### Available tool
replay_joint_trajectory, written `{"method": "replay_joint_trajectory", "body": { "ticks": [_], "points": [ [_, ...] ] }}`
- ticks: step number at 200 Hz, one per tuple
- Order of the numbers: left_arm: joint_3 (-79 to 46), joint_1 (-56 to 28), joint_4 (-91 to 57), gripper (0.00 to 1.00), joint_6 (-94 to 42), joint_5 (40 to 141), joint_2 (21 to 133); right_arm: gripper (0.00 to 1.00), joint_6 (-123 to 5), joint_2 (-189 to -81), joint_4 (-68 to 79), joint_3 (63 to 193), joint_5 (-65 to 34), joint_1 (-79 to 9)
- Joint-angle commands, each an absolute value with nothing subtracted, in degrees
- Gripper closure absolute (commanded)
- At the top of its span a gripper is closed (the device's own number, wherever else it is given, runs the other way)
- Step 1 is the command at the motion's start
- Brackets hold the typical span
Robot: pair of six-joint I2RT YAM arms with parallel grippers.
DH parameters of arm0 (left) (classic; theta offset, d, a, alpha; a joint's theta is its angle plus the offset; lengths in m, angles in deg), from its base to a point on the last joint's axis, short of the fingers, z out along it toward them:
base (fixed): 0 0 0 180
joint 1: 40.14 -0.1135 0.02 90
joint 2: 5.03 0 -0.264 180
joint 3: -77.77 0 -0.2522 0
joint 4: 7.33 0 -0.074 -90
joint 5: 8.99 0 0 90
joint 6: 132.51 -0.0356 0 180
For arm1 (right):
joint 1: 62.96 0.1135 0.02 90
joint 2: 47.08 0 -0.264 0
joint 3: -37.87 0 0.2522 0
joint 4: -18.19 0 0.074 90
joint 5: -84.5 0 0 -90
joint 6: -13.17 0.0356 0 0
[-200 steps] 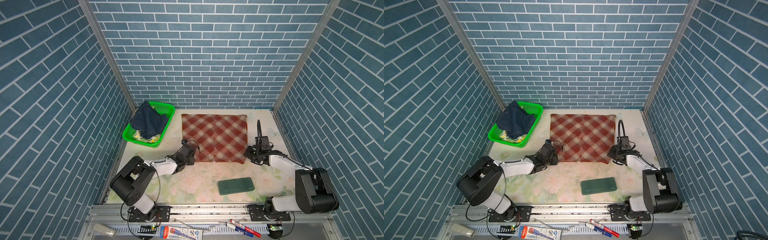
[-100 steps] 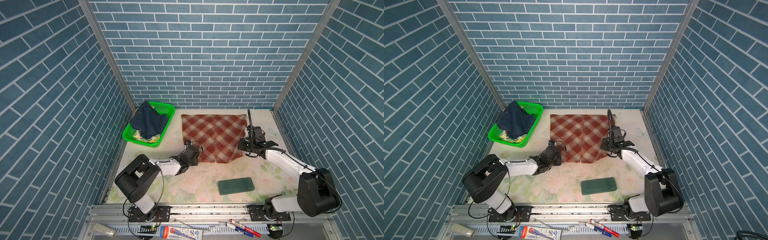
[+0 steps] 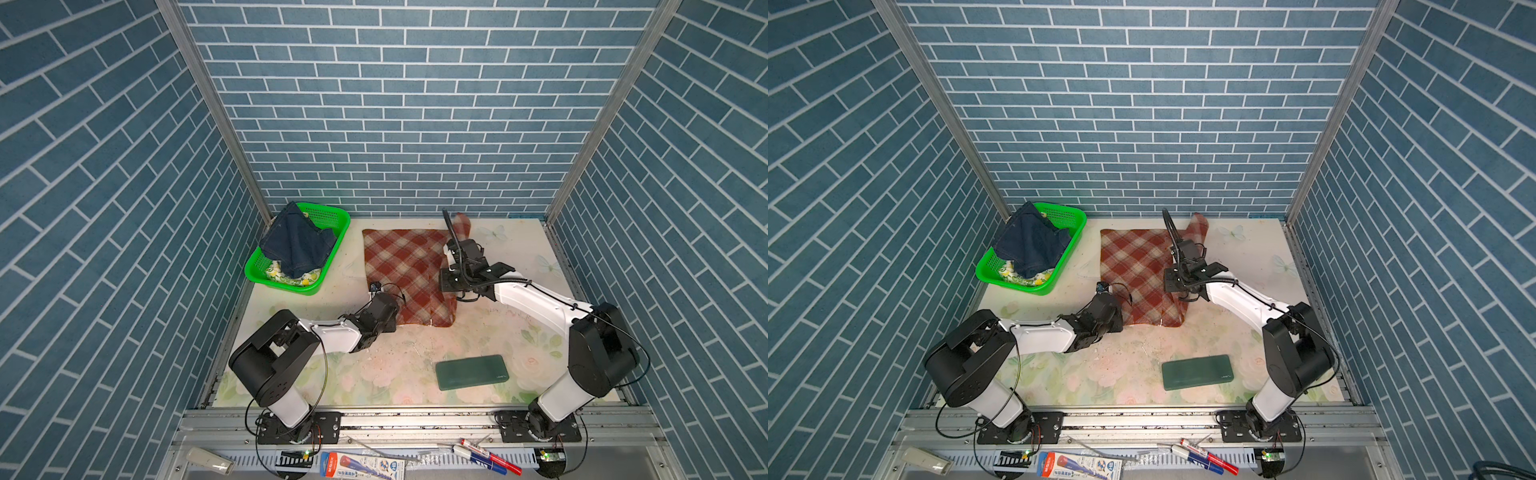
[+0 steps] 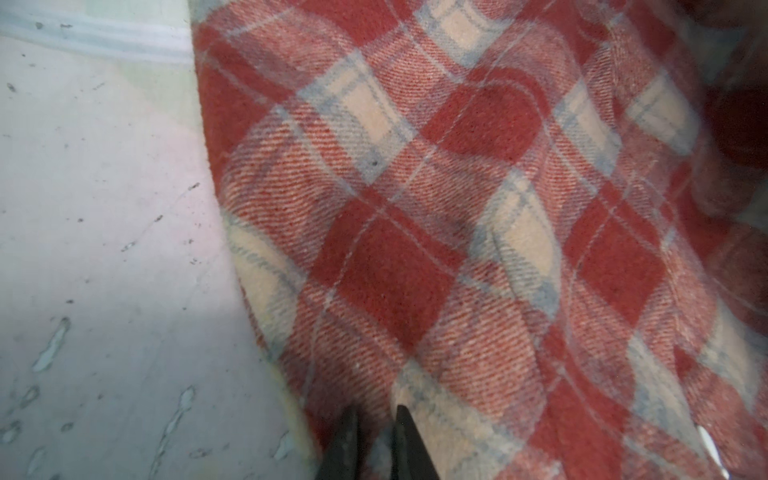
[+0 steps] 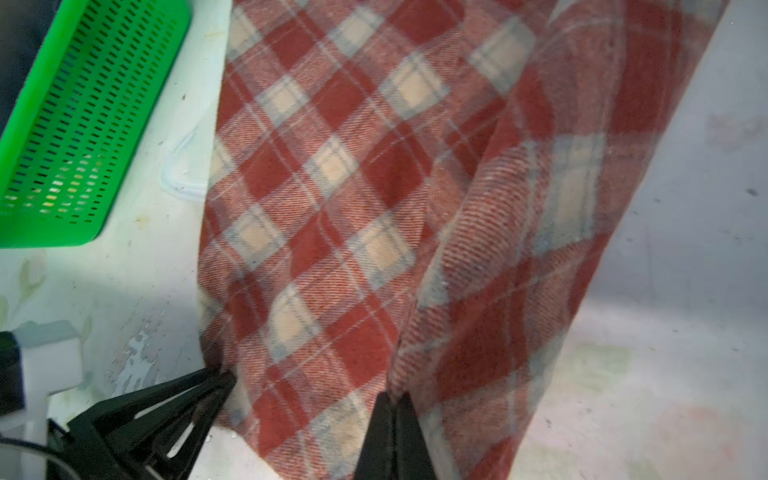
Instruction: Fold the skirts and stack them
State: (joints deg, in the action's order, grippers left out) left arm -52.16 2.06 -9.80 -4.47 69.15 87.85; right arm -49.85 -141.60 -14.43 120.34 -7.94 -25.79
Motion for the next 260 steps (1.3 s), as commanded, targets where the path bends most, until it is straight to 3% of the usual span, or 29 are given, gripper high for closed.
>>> {"method": "replay_joint_trajectory", "body": {
  "ticks": [1,118,260],
  "points": [
    [-54.21,2.84,-15.04,0.83,-3.97,71.07,88.63,1.0,-48.79,-144.86,-14.65,124.65,-8.86,-22.25],
    [-55.45,2.88,-11.29,0.84,-3.84,71.94,90.63,1.0,-37.14,-157.75,-6.37,131.17,-15.51,-15.72],
    [-56.97,2.84,-9.84,0.85,-3.57,72.05,90.2,1.0,-33.13,-159.82,-1.74,131.35,-19.26,-14.66]
  ]
}}
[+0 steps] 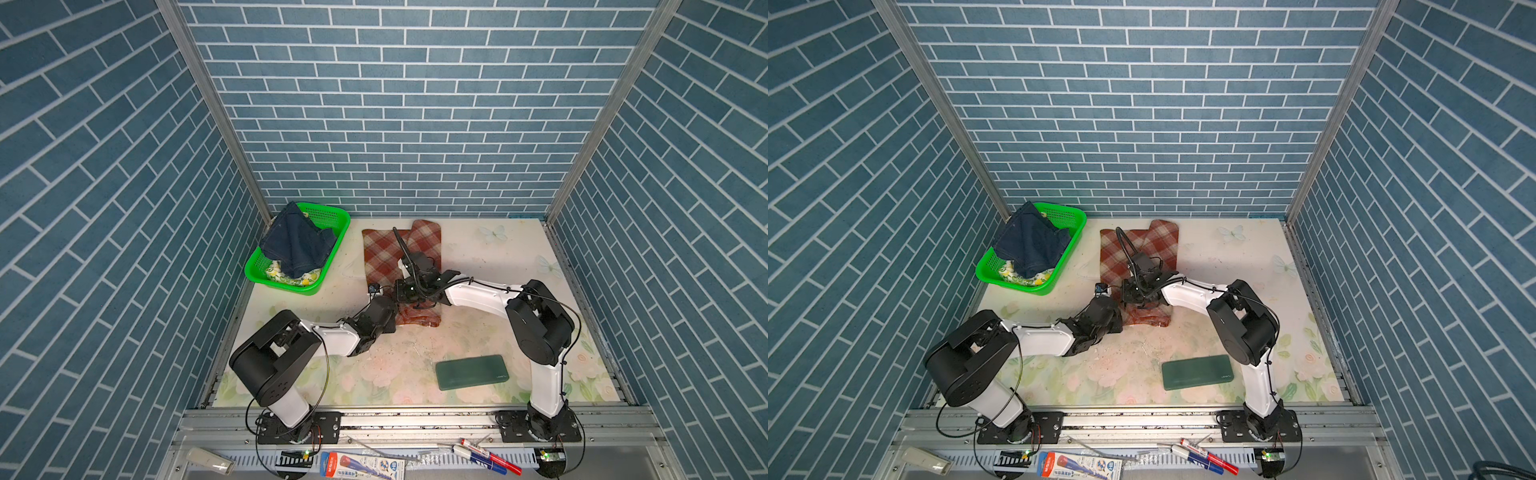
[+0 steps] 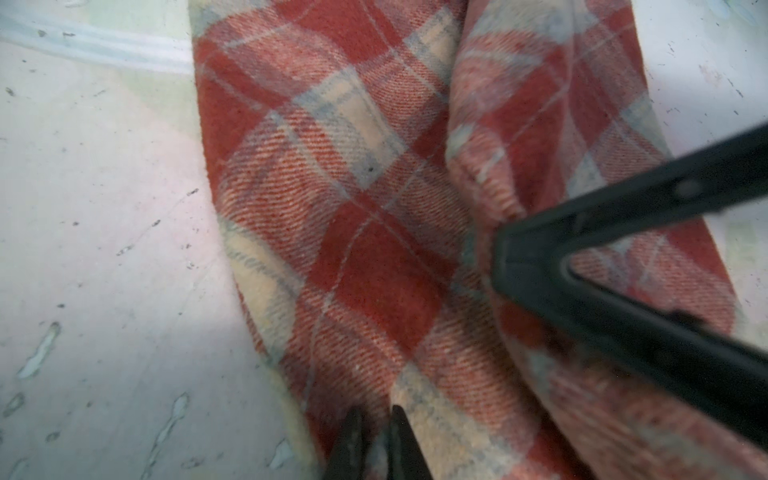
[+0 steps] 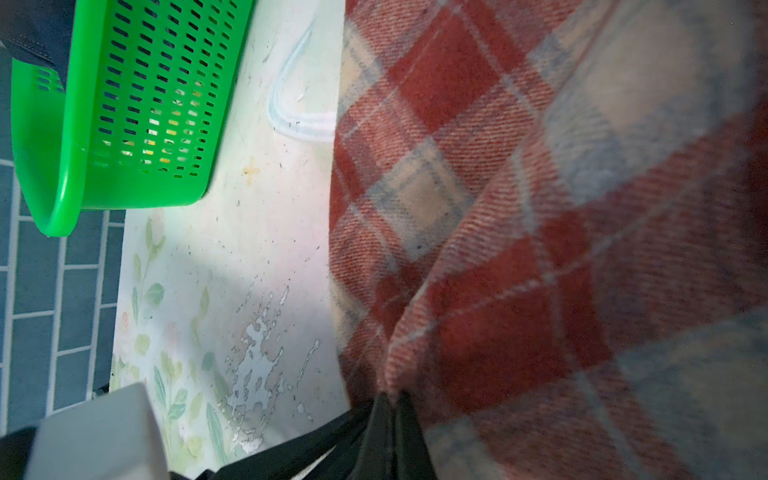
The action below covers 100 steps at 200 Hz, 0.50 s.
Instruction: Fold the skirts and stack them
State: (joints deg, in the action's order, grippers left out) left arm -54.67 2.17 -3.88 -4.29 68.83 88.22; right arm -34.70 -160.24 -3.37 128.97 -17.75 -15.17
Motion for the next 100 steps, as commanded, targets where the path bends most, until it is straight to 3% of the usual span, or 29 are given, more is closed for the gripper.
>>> {"method": "replay_joint_trajectory", "body": {
  "ticks": [1,6,28,52,100],
  "points": [
    [-56.99,2.84,-9.8,0.85,-3.57,72.05,90.18,1.0,-33.23,-159.74,-1.82,131.3,-19.15,-14.69],
    [-57.06,2.84,-9.87,0.85,-3.49,72.09,90.09,0.99,-33.58,-159.19,-2.17,131.27,-18.64,-14.85],
    [-57.15,2.85,-9.93,0.85,-3.52,72.2,89.57,0.71,-33.94,-157.23,-4.08,130.49,-17.37,-17.59],
    [-56.59,3.58,-10.41,0.85,-3.56,72.12,89.28,0.52,-33.06,-153.54,-2.56,126.34,-16.96,-23.05],
    [-52.74,7.57,-12.1,0.86,-3.25,71.64,91.96,0.45,-34.34,-144.38,-1.76,120.01,-15.45,-31.0]
  ]
}}
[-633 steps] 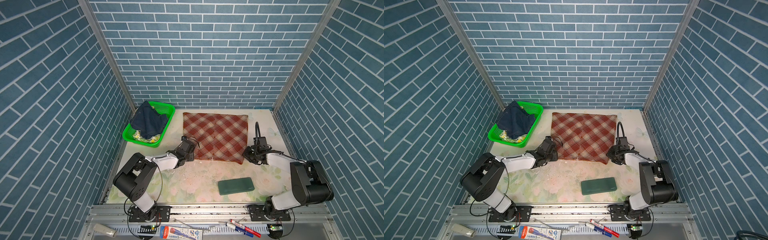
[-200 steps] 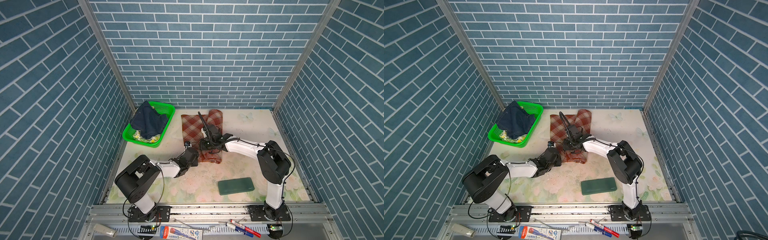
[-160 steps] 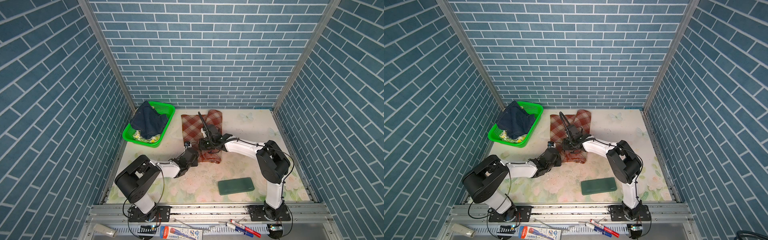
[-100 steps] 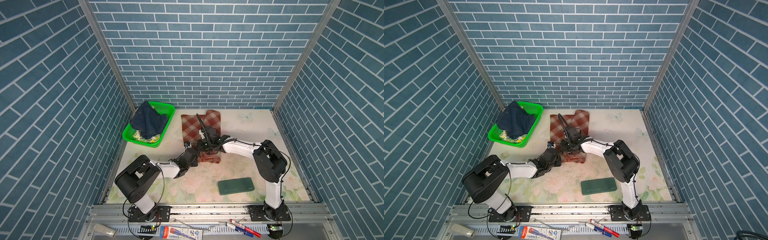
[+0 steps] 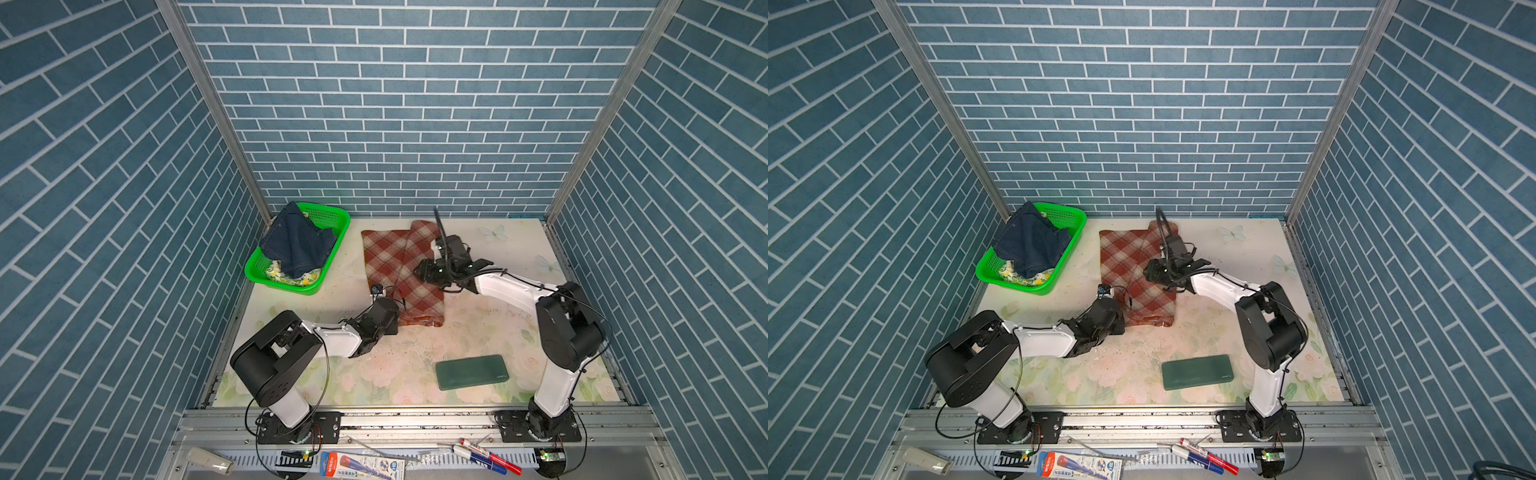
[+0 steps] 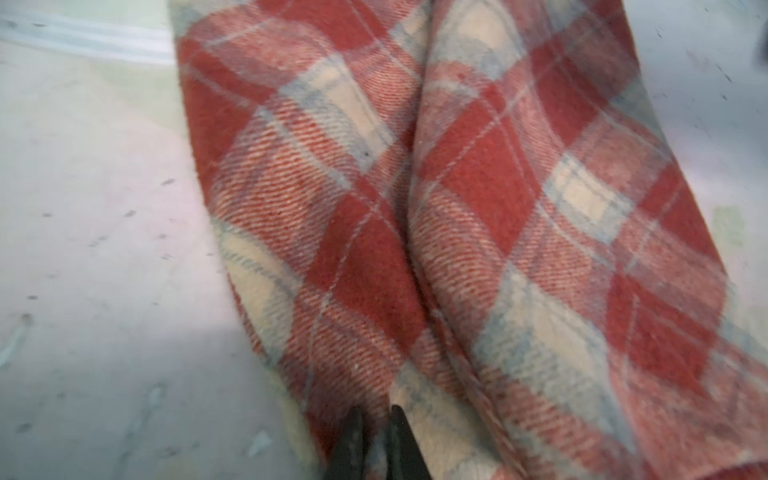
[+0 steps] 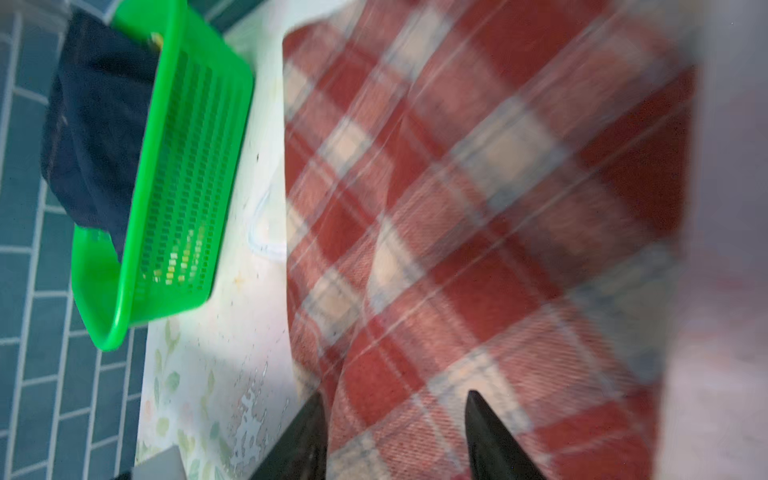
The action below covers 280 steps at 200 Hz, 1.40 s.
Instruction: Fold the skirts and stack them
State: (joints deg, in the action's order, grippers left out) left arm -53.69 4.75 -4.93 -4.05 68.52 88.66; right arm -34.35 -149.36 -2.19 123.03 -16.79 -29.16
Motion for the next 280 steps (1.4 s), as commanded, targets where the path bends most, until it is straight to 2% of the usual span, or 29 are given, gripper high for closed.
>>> {"method": "replay_joint_trajectory", "body": {
  "ticks": [1,32,49,65,87,102,113,149,177,226,280],
  "points": [
    [-52.59,7.67,-12.07,0.86,-3.24,71.62,92.11,0.45,-34.41,-144.2,-1.83,119.88,-15.4,-31.16],
    [-46.97,12.5,-12.89,0.85,-3.31,71.81,96.09,0.43,-36.08,-138.41,-3.09,115.48,-14.24,-37.33],
    [-42.59,15.38,-12.54,0.81,-4.57,73.44,99.18,0.4,-37.87,-134.61,-4.17,113.28,-13.44,-40.7],
    [-38.26,17.73,-11.76,0.68,-7.58,76.26,101.6,0.36,-40.78,-131.3,-6.23,112.13,-11.8,-43.07],
    [-34.81,19.97,-10.62,0.45,-12.34,80.22,101.95,0.29,-45.36,-127.86,-9.51,111.94,-8.0,-44.48],
    [-36.53,19.91,-8.35,0.35,-13.81,82.32,99.89,0.26,-48.7,-126.66,-11.21,112.4,-6.18,-44.5],
    [-39.3,19.33,-7.46,0.32,-14.81,82.55,97.27,0.25,-50.35,-126.4,-11.96,112.53,-5.47,-44.37],
    [-52.49,10.88,-6.31,0.33,-13.0,83.39,84.36,0.24,-55.25,-129.77,-13.58,113.86,-2.12,-40.73],
    [-52.17,4.26,-13.67,0.37,-13.19,80.89,78.14,0.24,-58.31,-135.95,-14.66,117.35,0.59,-34.34],
    [-44.02,-3.24,-20.8,0.46,-10.39,76.24,83.34,0.24,-60.96,-148.81,-15.21,126.25,2.79,-26.83],
    [-41.37,-7.22,-19.31,0.46,-8.53,75.46,87.09,0.24,-62.28,-162.78,-17.87,138.68,8.12,-24.38]
  ]
}}
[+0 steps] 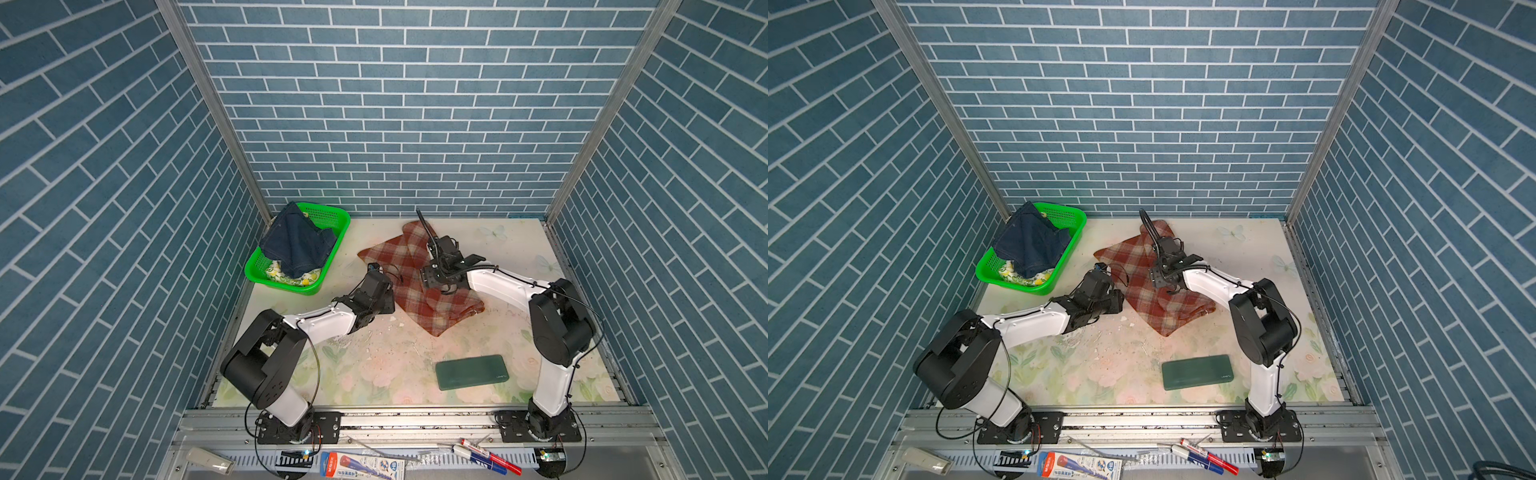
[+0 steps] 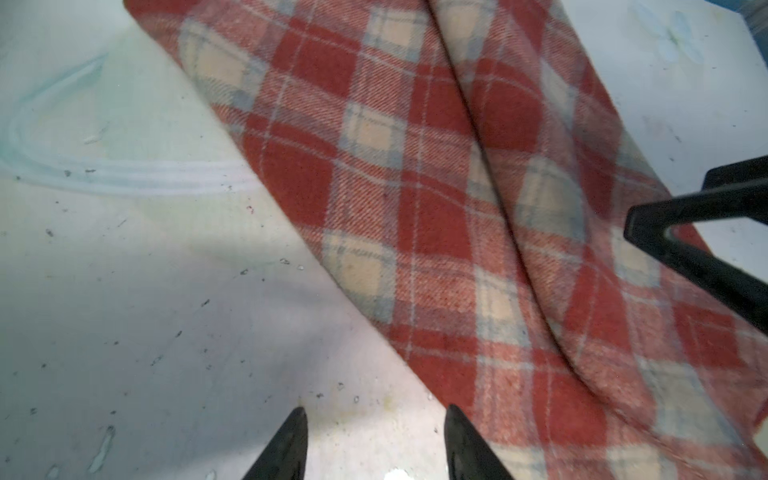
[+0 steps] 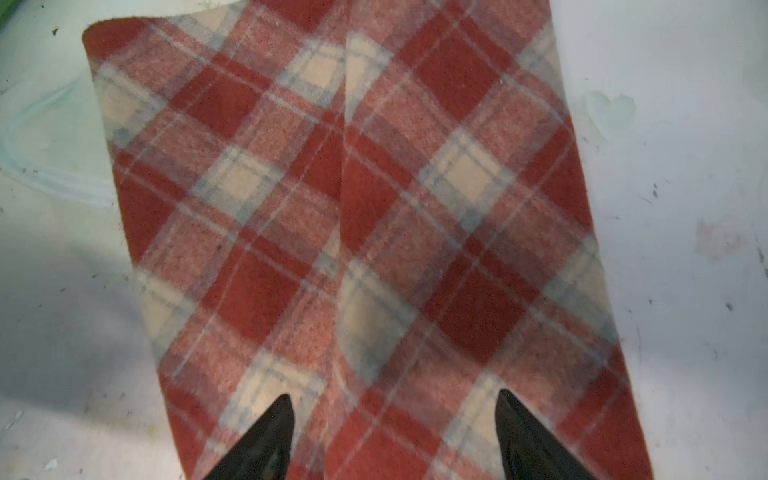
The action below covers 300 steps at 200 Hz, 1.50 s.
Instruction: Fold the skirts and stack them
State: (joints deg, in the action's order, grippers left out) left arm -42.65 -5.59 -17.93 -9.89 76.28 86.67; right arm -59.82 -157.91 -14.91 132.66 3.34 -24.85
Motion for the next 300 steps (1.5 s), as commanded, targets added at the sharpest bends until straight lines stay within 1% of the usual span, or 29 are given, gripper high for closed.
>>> {"method": "replay_joint_trajectory", "body": {
  "ticks": [1,42,57,82,88,94,98,107,112,129,148,159,182,198,203,211,223,235,252,271,300],
  "points": [
    [-41.41,-7.24,-19.23,0.46,-8.51,75.42,87.04,0.24,-62.31,-163.03,-17.97,138.93,8.17,-24.38],
    [-40.49,-8.35,-19.16,0.46,-8.78,75.63,86.82,0.25,-61.9,-170.87,-19.37,146.54,9.7,-24.6],
    [-40.23,-8.5,-18.88,0.46,-8.8,76.11,87.16,0.3,-61.38,-172.32,-20.6,149.29,9.7,-25.15],
    [-39.57,-8.58,-18.26,0.46,-9.02,77.15,88.21,0.44,-61.42,-176.18,-21.57,152.14,8.02,-25.75],
    [-39.43,-8.54,-18.36,0.46,-9.15,77.2,88.47,0.51,-61.45,-176.58,-22.19,152.88,7.62,-25.85],
    [-39.21,-8.53,-18.29,0.46,-9.11,77.15,88.72,0.62,-61.45,-176.89,-22.37,153.43,7.12,-25.95],
    [-39.17,-8.63,-18.28,0.46,-9.11,77.19,88.82,0.73,-61.45,-176.97,-22.51,153.64,6.59,-26.13],
    [-38.93,-8.63,-18.02,0.47,-9.02,77.4,89.17,0.93,-61.21,-176.64,-22.64,154.0,5.17,-26.53],
    [-38.77,-8.64,-18.02,0.47,-9.11,77.46,89.41,1.0,-60.82,-176.12,-22.62,153.96,3.99,-27.02],
    [-37.99,-8.67,-18.25,0.47,-9.19,77.44,90.22,1.0,-59.17,-172.31,-19.81,151.01,-1.59,-29.34],
    [-37.51,-8.69,-18.37,0.47,-9.6,77.34,90.75,1.0,-55.47,-165.1,-13.56,144.06,-10.05,-33.82],
    [-37.5,-8.84,-18.07,0.47,-9.54,77.32,91.02,1.0,-51.9,-161.89,-9.31,139.63,-16.89,-37.35],
    [-37.45,-8.82,-17.06,0.47,-9.21,77.93,91.88,1.0,-46.14,-159.83,-4.37,134.09,-25.64,-44.16],
    [-37.32,-8.85,-16.61,0.47,-8.96,78.35,92.54,0.8,-43.81,-161.35,-3.83,133.28,-29.63,-47.25],
    [-37.25,-8.8,-16.53,0.47,-8.86,78.55,92.65,0.72,-43.32,-161.72,-3.84,133.12,-30.13,-47.74],
    [-37.25,-8.84,-16.44,0.47,-8.86,78.72,92.82,0.61,-42.8,-161.86,-3.83,132.57,-30.01,-48.26],
    [-37.47,-8.79,-16.43,0.47,-8.77,78.7,92.87,0.49,-42.92,-161.53,-4.58,132.07,-28.2,-48.52],
    [-37.73,-8.84,-16.48,0.47,-8.83,78.73,92.66,0.4,-44.09,-160.88,-6.53,132.43,-25.31,-48.47],
    [-38.09,-8.83,-16.52,0.47,-8.85,78.59,92.52,0.36,-47.37,-159.69,-10.07,133.68,-20.87,-48.38],
    [-38.43,-8.84,-16.26,0.47,-8.88,78.33,92.51,0.34,-52.5,-157.35,-13.27,134.19,-14.35,-47.01],
    [-38.38,-8.84,-15.84,0.47,-8.89,78.33,93.1,0.34,-59.24,-158.62,-20.33,138.4,-5.34,-43.27]
  ]
}}
